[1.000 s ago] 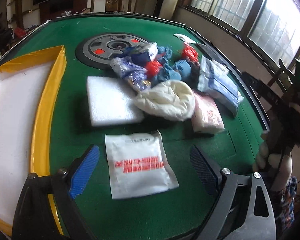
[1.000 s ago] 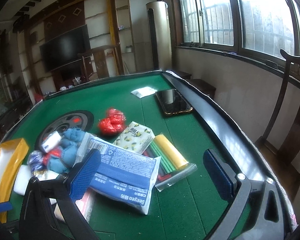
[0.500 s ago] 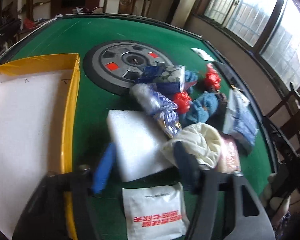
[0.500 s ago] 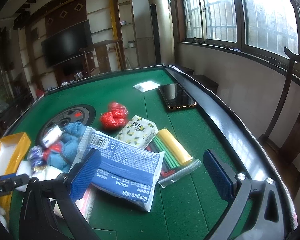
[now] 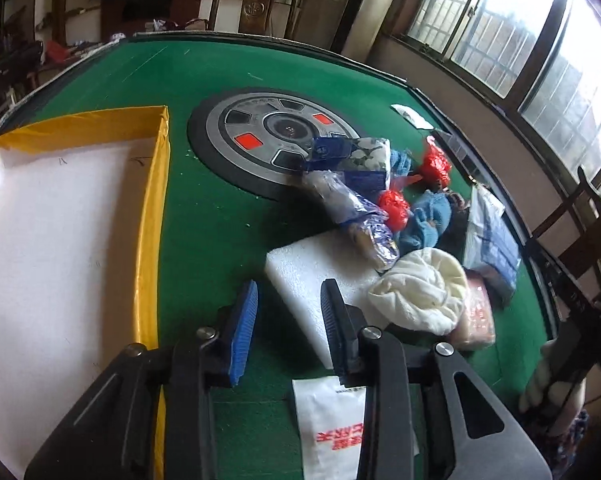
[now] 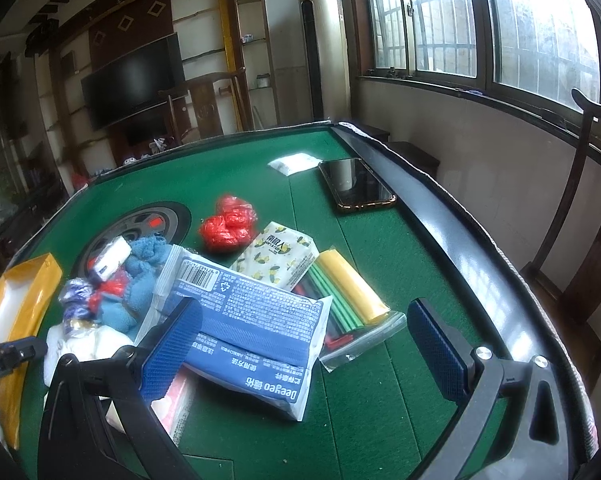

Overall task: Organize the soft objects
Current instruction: 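Grasp the clear blue-patterned bag with the left gripper while the right grasps the red bag and blue cloth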

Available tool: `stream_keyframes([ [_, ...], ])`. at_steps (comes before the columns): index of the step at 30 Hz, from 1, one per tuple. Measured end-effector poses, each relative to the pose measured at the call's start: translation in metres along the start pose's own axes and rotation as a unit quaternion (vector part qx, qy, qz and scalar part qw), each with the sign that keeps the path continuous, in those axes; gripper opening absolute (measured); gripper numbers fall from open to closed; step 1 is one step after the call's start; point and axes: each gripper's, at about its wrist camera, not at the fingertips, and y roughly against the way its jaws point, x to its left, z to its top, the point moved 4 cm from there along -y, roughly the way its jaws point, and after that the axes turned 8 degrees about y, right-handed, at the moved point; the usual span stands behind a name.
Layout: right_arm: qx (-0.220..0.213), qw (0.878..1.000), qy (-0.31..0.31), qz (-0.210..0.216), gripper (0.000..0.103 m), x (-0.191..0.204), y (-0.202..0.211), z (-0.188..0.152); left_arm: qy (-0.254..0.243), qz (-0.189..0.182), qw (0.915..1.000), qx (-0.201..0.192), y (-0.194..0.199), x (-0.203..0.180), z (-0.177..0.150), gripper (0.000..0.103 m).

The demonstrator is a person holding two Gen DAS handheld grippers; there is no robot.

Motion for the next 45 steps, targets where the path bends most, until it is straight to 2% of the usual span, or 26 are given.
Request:
stream_keyframes([
  [4,0.001,1.000,0.000,0.003,0.101,0.000,0.001,0.000,0.000,-0.031,0.9994,0.013,0.009,-0.014,-0.009,0.031],
  [6,0.003,1.000,-0.001,0.005,0.101,0.001,0.000,0.001,-0.004,-0.036,0.9993,0.004,0.012,-0.023,-0.006,0.037],
  [7,0.004,1.000,0.000,0.005,0.101,0.001,0.000,0.001,0.000,-0.034,0.9994,-0.003,0.012,-0.025,-0.001,0.046],
  [8,0.005,1.000,-0.001,0.006,0.101,0.002,-0.001,0.001,0.007,-0.030,0.9995,-0.007,0.011,-0.025,0.004,0.060],
  [10,0.006,1.000,-0.001,0.008,0.101,0.001,-0.001,0.000,0.034,-0.030,0.9990,-0.004,0.002,-0.025,0.018,0.069],
  [16,0.009,1.000,-0.002,0.010,0.101,0.002,-0.002,0.000,0.082,-0.051,0.9950,0.025,-0.036,-0.024,0.044,0.069],
  [19,0.012,1.000,-0.003,0.013,0.101,0.001,-0.003,-0.001,0.090,-0.059,0.9929,0.051,-0.055,-0.027,0.045,0.068],
  [21,0.014,1.000,-0.004,0.014,0.101,0.001,-0.004,-0.001,0.074,-0.058,0.9936,0.063,-0.063,-0.034,0.045,0.068],
  [22,0.015,1.000,-0.004,0.015,0.101,0.001,-0.004,-0.001,0.061,-0.059,0.9945,0.062,-0.064,-0.039,0.045,0.056],
  [23,0.016,1.000,-0.005,0.015,0.101,0.000,-0.005,-0.001,0.055,-0.066,0.9943,0.064,-0.064,-0.042,0.045,0.039],
  [25,0.018,1.000,-0.004,0.015,0.101,0.000,-0.005,-0.001,0.056,-0.073,0.9939,0.060,-0.063,-0.043,0.045,0.038],
  [28,0.019,1.000,-0.005,0.013,0.101,0.000,-0.006,-0.002,0.060,-0.092,0.9929,0.047,-0.051,-0.042,0.046,0.037],
  [35,0.021,1.000,-0.008,0.011,0.101,-0.002,-0.007,-0.001,0.089,-0.134,0.9870,-0.001,0.011,-0.019,0.046,0.037],
  [40,0.022,0.999,-0.018,0.015,0.101,-0.005,-0.006,-0.001,0.083,-0.139,0.9863,-0.030,0.046,-0.008,0.034,0.037],
  [45,0.002,0.999,-0.029,0.014,0.101,-0.009,0.009,0.004,0.083,-0.151,0.9837,-0.053,0.079,0.010,0.025,0.037],
])
